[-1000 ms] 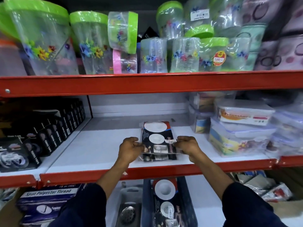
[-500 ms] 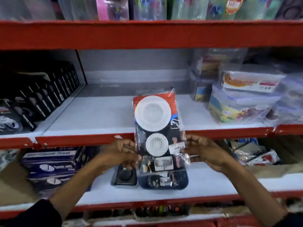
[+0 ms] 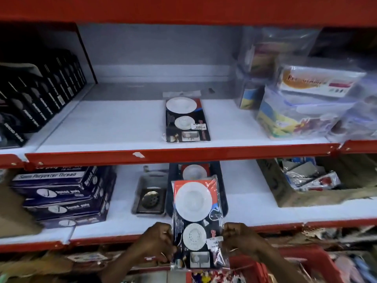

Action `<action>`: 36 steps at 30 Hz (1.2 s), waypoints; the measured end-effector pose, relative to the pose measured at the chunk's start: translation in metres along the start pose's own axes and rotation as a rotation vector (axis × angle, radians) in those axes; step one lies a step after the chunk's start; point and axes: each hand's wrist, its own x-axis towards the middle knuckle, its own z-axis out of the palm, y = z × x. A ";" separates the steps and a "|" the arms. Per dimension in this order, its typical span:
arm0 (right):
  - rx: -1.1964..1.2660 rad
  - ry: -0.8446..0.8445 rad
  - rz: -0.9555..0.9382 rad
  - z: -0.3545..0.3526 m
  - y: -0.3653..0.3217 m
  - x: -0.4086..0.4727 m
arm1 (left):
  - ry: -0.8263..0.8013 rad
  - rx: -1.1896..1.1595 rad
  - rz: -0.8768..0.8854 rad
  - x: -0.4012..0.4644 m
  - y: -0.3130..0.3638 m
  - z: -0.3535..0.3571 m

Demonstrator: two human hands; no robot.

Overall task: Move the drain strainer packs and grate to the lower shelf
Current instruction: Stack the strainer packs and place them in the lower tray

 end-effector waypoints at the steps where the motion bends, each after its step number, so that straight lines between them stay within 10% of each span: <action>1: -0.007 0.020 0.009 -0.001 0.007 0.005 | 0.004 -0.028 -0.023 0.004 -0.004 0.003; 11: -0.069 0.395 -0.135 -0.026 -0.038 0.089 | 0.273 -0.103 0.070 0.061 0.061 -0.018; 19: -0.575 0.518 -0.232 -0.014 -0.068 0.116 | 0.431 0.088 0.066 0.102 0.070 -0.020; 25: -0.545 0.590 -0.630 -0.011 -0.079 0.082 | 0.497 0.630 0.359 0.067 0.069 -0.022; 32: -0.561 0.716 -1.445 0.002 -0.146 0.024 | 0.749 0.539 0.871 -0.018 0.138 -0.037; 36: -0.516 0.839 -1.275 0.009 -0.211 0.021 | 0.905 0.291 1.053 -0.037 0.197 -0.055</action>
